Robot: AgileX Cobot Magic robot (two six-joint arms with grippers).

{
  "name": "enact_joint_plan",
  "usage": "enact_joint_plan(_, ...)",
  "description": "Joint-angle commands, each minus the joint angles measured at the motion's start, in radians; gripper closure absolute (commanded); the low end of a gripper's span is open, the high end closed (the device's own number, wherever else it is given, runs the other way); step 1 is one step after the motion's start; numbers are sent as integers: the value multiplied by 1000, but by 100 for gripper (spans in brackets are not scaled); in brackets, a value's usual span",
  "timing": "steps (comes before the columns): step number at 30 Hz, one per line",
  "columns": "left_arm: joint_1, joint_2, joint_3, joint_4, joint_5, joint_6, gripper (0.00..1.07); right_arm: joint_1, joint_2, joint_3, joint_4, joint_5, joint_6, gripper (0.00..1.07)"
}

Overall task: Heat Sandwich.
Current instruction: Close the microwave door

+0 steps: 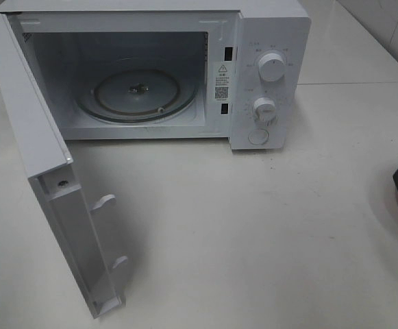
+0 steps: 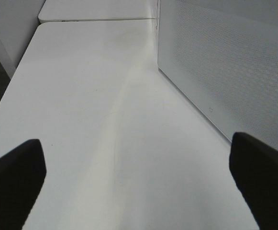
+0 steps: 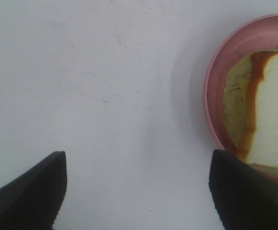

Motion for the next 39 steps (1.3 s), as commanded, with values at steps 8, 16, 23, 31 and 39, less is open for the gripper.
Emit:
enact_joint_plan(8,3,-26,3,-8,1,-2,5,-1,-214,0,7,103,-27,31)
enact_joint_plan(16,3,-26,3,-8,1,-2,5,-51,-435,78,11,166,-27,31)
enact_joint_plan(23,3,-26,3,-8,1,-2,5,-144,-615,136,10,201,-27,31)
enact_joint_plan(31,3,-26,3,-8,1,-2,5,-156,-834,203,6,219,-32,31)
enact_joint_plan(39,3,-26,3,-8,1,-2,5,-156,-1002,202,7,218,-32,31)
